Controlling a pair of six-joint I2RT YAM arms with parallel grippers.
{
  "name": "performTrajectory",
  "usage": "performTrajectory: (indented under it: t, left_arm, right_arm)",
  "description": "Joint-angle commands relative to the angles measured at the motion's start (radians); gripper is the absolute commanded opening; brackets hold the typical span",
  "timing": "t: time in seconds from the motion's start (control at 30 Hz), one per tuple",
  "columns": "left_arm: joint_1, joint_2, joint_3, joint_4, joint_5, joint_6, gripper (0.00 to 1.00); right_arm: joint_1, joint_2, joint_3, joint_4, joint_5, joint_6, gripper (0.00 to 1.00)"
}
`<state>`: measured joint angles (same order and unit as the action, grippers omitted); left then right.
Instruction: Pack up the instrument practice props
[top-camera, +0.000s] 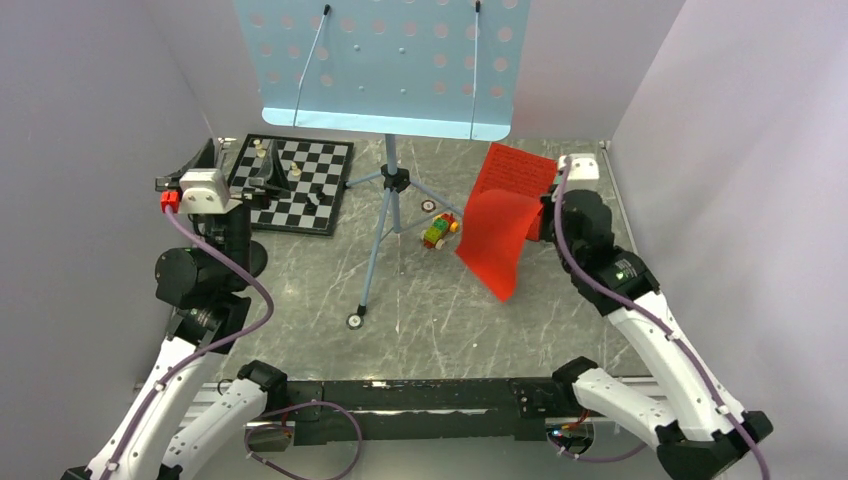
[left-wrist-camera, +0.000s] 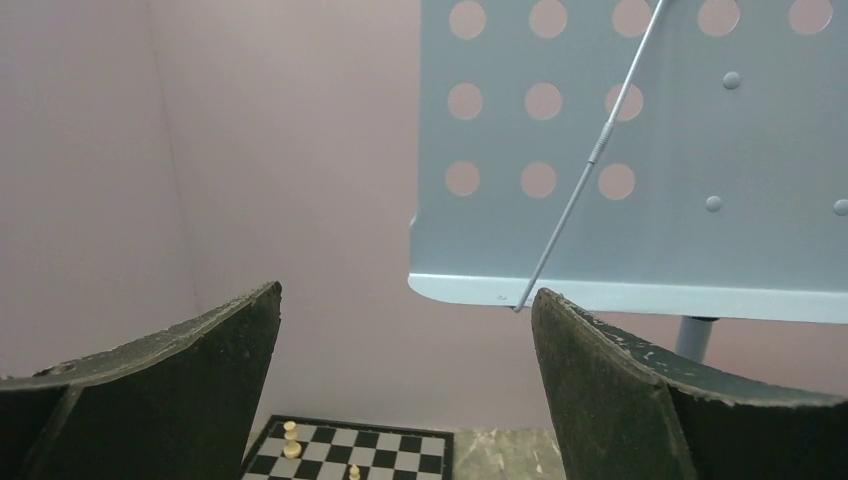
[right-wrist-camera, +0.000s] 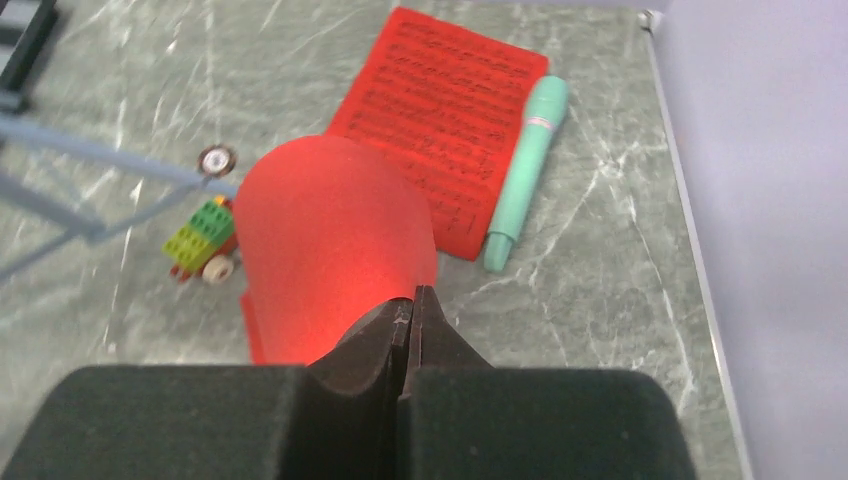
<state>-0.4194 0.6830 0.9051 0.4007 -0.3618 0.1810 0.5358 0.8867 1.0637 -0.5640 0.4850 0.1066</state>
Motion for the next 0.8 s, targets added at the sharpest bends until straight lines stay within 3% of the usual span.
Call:
performTrajectory:
  t: [0.0,0.1,0.23,0.47,0.6,0.67,0.77]
  left_arm:
    - [-0.002,-0.019,-0.009,-0.019,0.006,-0.092,0.99]
    - [-0.002,-0.028,-0.022,-0.055,-0.003,-0.110,0.99]
    - [-0.002,-0.074,-0.085,-0.056,-0.036,-0.150,0.99]
    - [-0.002,-0.092,-0.137,-0.068,-0.024,-0.173,0.99]
    - [-0.001,-0.078,-0.140,-0.067,-0.018,-0.173,0.99]
    - [-0.002,-0.074,-0.148,-0.062,-0.009,-0.208,0.99]
    - [-0.001,-0.057,-0.150,-0.074,0.010,-0.238,0.99]
  right_arm:
    - [-0.197,0.062,0.046,0.089,-0.115,0.170,0.00]
    - [-0.349,0.116,0.054,0.157,-0.268,0.272,0.00]
    - [-0.364,0.200,0.102,0.286,-0.352,0.326,0.00]
    - [-0.406,0.487,0.438,0.289,-0.424,0.380,0.00]
    - [-0.613,0.710,0.560,0.252,-0.458,0.475,0.00]
    - [-0.739,0.856,0.566,0.188,-0.616,0.598,0.00]
    - [-0.774,0.982,0.557,0.140,-0.682,0.583,0.00]
